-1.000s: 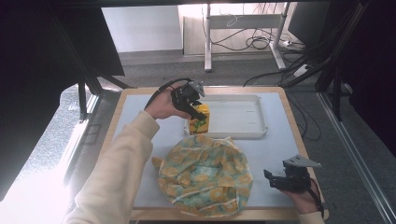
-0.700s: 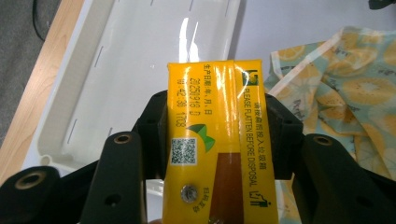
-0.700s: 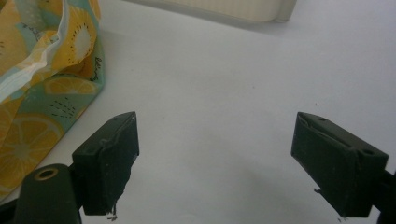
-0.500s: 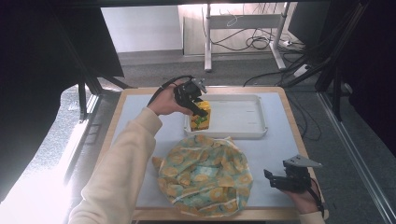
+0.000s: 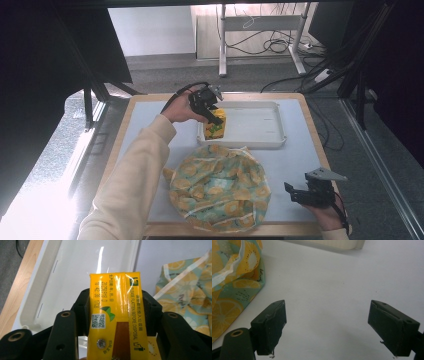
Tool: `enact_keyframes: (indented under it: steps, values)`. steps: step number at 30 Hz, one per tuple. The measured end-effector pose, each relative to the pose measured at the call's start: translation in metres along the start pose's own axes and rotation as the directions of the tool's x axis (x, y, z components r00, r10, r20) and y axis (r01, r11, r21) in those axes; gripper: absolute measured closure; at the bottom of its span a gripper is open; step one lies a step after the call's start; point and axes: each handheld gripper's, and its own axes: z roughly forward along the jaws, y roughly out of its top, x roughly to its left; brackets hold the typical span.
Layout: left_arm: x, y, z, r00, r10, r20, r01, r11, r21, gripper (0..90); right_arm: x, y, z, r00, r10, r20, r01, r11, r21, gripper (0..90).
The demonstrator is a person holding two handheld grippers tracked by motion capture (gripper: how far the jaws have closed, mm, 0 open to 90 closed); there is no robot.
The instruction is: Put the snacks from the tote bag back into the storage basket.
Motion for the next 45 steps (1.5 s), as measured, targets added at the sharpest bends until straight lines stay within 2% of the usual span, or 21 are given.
enact_keyframes:
  steps: [6, 12, 20, 38, 45]
  values:
    - [0.009, -0.004, 0.009, 0.9999, 0.001, 0.011, -0.001, 0.9999, -0.015, 52.2, 0.000, 0.000, 0.001, 1.0000, -0.004, 0.002, 0.004, 1.000, 0.006, 15.4]
    - [0.014, -0.006, 0.015, 0.9994, 0.024, 0.024, -0.024, 0.9997, -0.005, 52.2, 0.000, -0.001, 0.001, 1.0000, 0.001, 0.005, -0.001, 1.000, 0.011, 15.4]
    - [0.021, -0.008, 0.025, 0.9991, 0.025, 0.035, -0.025, 0.9996, -0.012, 52.2, 0.000, -0.001, 0.002, 0.9999, 0.003, 0.010, -0.003, 1.000, 0.017, 15.4]
    - [0.022, -0.014, 0.043, 0.9979, 0.032, 0.056, -0.032, 0.9995, -0.002, 52.1, 0.000, -0.002, 0.002, 0.9999, 0.002, 0.013, -0.003, 1.000, 0.019, 15.4]
    - [0.023, -0.018, 0.049, 0.9978, 0.023, 0.061, -0.024, 0.9997, 0.007, 52.0, -0.001, -0.002, 0.002, 0.9999, 0.000, 0.012, 0.000, 1.000, 0.018, 15.4]
